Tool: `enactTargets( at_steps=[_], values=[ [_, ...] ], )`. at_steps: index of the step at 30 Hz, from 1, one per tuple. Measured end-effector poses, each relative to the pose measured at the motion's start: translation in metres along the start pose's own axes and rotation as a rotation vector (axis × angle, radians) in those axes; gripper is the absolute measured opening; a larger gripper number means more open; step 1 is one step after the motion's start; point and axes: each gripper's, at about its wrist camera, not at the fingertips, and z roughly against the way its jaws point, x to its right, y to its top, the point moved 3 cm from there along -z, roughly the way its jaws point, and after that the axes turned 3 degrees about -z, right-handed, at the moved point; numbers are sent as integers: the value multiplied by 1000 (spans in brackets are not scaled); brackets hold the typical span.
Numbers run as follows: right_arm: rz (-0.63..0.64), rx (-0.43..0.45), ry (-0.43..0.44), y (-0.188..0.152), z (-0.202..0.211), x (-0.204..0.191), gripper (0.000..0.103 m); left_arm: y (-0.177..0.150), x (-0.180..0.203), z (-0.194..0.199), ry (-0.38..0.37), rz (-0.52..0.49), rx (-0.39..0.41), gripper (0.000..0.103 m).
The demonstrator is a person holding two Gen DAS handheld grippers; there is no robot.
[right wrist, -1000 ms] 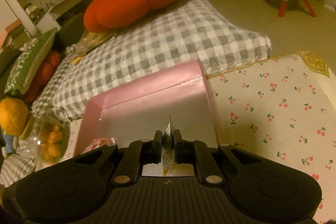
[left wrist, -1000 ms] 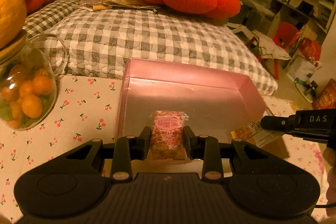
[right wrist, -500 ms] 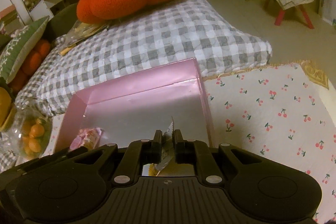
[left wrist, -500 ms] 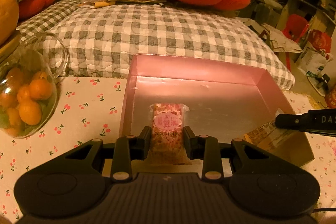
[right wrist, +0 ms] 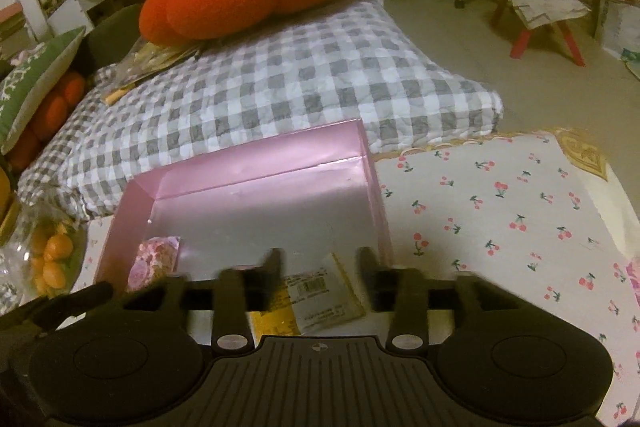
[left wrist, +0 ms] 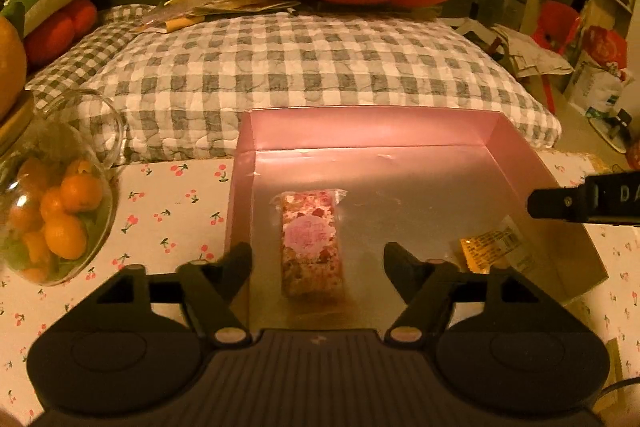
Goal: Organize snacks
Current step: 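Carry both packets into the silver box and open both tools to release them, then withdraw both tools from the box back toward the snack pile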
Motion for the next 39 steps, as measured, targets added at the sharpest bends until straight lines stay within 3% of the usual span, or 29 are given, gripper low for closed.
enactTargets(
  at_steps=[2,7,11,16,20,33,39],
  values=[
    [-14,19,5,1,7,2,66,0,1,4,2,-4,5,73],
    [-11,31,15,2,23,3,72,0,4,21,-7,-5,21,87],
    [3,39,17,-2,38,2,80,-2,5,35,-9,0,31,92],
    [38,33,20,-12,57,-1,81,-9,4,46,-16,16,28,97],
    [73,45,19,-21,75,-3,88,-18,3,56,-19,18,20,100],
    [152,48,14,-51,116,-8,89,-47,7,94,-61,-8,-9,101],
    [188,48,-4,-66,129,-6,90,-59,3,109,-94,24,-12,102]
  ],
)
